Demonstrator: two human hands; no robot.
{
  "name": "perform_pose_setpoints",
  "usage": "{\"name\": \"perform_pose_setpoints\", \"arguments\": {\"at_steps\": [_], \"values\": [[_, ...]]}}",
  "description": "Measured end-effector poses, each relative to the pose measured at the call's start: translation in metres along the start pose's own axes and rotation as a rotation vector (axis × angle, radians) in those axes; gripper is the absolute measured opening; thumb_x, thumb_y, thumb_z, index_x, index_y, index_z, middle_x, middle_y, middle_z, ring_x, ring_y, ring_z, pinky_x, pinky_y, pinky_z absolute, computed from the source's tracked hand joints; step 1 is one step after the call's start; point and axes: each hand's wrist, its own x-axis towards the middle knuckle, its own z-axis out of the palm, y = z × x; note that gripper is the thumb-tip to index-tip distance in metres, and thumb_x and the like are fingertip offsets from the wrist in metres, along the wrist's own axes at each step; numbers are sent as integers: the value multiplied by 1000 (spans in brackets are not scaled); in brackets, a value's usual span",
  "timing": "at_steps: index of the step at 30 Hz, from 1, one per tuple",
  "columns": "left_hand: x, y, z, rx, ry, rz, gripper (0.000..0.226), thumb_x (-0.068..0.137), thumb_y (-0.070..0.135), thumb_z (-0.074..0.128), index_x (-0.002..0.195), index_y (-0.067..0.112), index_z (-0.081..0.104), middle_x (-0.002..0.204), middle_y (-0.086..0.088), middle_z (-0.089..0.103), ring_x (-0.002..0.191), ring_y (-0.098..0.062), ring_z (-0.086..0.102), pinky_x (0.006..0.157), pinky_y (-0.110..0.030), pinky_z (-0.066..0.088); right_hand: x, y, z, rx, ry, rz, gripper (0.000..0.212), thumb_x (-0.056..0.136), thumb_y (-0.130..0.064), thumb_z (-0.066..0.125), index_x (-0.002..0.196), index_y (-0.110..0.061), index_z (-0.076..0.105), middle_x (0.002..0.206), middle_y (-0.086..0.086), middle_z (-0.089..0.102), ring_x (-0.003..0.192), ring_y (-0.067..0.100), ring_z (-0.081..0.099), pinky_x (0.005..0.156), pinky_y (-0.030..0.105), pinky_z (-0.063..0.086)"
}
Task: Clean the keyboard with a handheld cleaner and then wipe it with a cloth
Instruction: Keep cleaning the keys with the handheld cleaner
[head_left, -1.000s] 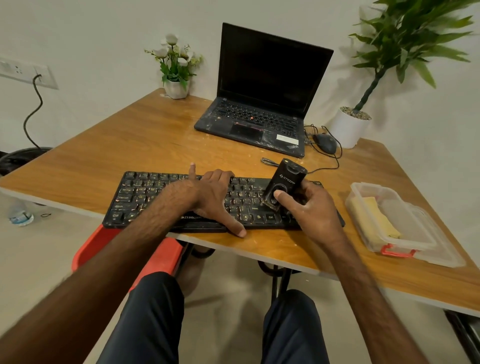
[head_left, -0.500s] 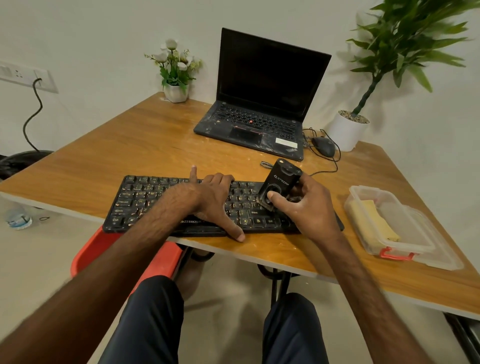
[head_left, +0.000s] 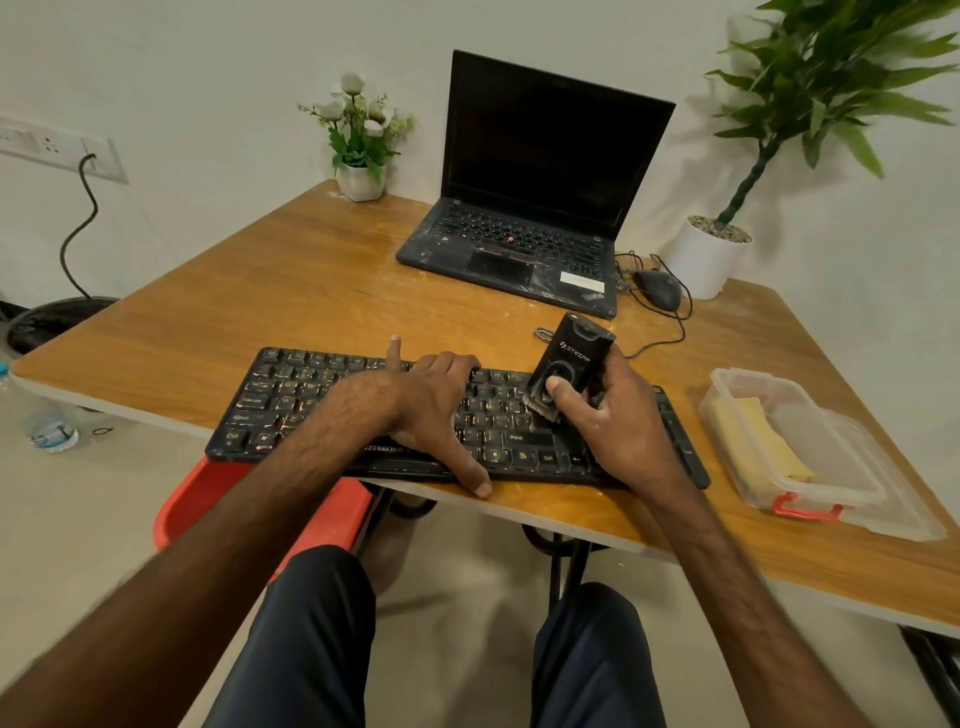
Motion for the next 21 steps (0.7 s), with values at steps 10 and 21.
{"name": "perform_pose_setpoints", "arguments": {"at_steps": [10, 21], "values": [[-2, -1, 0, -8, 24, 20, 143, 53, 80, 76, 158, 21, -2, 166, -2, 10, 154, -23, 6, 115, -67, -17, 7, -4, -18, -261, -81, -113, 59, 88, -46, 65, 137, -21, 43, 118, -3, 65, 92, 9, 62, 74, 33, 56], [-2, -2, 2, -29, 5, 27, 151, 43, 86, 68, 158, 24, -5, 167, 0, 5, 155, -22, 3, 114, -68, -17, -6, 1, -21, -161, -40, -131, 54, 85, -39, 72, 131, -21, 50, 115, -6, 66, 97, 8, 63, 73, 20, 52]]}}
